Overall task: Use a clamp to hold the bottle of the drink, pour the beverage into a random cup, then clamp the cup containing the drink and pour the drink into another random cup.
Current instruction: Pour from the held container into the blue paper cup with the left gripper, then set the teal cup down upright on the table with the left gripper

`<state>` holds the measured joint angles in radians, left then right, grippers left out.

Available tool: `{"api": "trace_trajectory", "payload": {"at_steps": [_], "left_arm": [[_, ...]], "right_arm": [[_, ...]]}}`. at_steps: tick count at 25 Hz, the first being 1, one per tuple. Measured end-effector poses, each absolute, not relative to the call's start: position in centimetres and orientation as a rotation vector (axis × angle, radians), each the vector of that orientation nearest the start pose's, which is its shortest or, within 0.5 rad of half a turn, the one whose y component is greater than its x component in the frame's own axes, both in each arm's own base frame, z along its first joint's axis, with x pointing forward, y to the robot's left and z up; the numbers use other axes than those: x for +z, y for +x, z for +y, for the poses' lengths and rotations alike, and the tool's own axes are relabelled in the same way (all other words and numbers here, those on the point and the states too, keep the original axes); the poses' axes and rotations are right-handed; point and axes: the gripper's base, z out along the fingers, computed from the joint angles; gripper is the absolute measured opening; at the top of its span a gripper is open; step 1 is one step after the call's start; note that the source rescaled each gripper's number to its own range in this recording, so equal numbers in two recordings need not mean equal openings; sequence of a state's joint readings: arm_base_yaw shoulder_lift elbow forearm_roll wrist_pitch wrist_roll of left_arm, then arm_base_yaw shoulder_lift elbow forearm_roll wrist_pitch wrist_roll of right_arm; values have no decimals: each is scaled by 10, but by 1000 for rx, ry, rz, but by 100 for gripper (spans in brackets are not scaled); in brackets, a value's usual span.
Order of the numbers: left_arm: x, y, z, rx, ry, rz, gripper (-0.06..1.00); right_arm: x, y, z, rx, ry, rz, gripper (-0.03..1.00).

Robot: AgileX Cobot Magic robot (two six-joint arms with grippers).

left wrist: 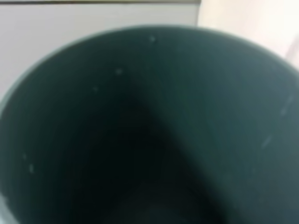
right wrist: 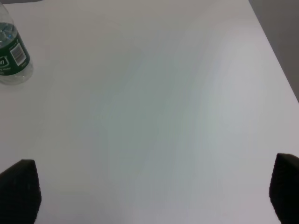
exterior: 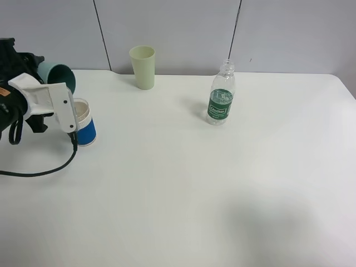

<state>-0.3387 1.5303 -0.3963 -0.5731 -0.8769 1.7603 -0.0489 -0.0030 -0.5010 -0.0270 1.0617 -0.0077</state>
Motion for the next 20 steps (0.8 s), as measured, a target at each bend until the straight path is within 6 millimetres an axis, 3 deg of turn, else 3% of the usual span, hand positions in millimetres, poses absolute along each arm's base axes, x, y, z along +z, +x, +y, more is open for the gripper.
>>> {"api": "trace_trajectory", "payload": {"at_steps": [5, 11, 16, 20], "left_arm": [[186, 248, -49, 772, 825, 1661, 2], [209, 242, -48, 432, 390, 1672, 2], [231, 234, -50, 246, 252, 1598, 2], [243, 228, -59, 133, 309, 1547, 2]], "right_arm": [[277, -6, -2, -68, 43, 2041, 100], [277, -6, -2, -68, 43, 2041, 100], [277, -6, -2, -68, 43, 2041, 100], [277, -6, -2, -68, 43, 2041, 100]]}}
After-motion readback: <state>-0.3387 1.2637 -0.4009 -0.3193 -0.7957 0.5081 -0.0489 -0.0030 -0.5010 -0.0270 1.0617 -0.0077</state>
